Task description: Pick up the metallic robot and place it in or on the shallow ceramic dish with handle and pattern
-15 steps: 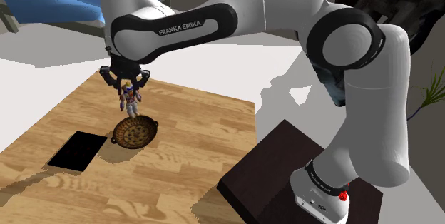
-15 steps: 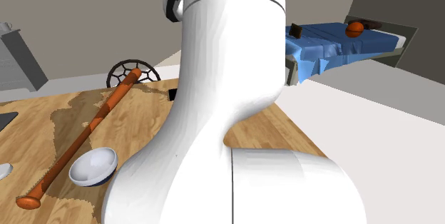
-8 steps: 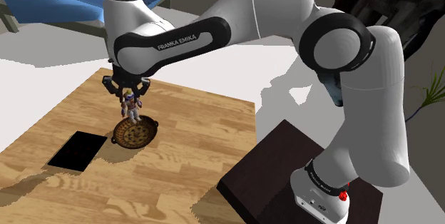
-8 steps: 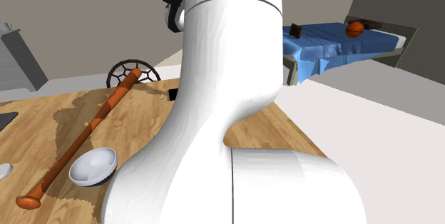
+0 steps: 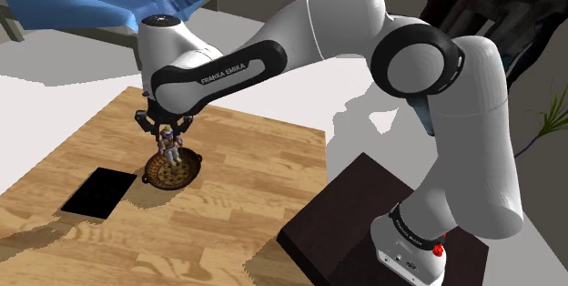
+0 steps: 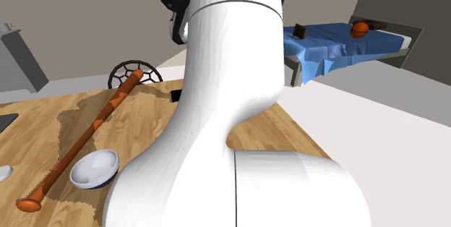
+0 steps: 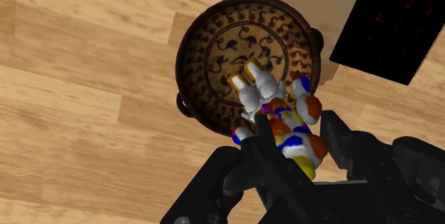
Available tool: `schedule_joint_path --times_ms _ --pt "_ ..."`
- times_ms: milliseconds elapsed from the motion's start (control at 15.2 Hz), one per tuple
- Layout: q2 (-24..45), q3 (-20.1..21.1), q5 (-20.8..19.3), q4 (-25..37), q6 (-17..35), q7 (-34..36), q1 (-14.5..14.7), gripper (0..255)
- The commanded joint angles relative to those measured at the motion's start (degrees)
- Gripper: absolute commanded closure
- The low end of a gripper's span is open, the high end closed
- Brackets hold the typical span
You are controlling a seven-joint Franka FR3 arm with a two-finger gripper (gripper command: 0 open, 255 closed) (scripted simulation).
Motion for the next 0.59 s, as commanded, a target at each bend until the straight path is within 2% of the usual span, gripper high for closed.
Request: schedule_joint_path --times_ms 0,528 --pt "0.77 -0.14 -0.17 -0.27 1.07 0.07 0.05 255" --pt "2.06 -0.37 -0.43 -0.41 2.50 0.19 0.19 255"
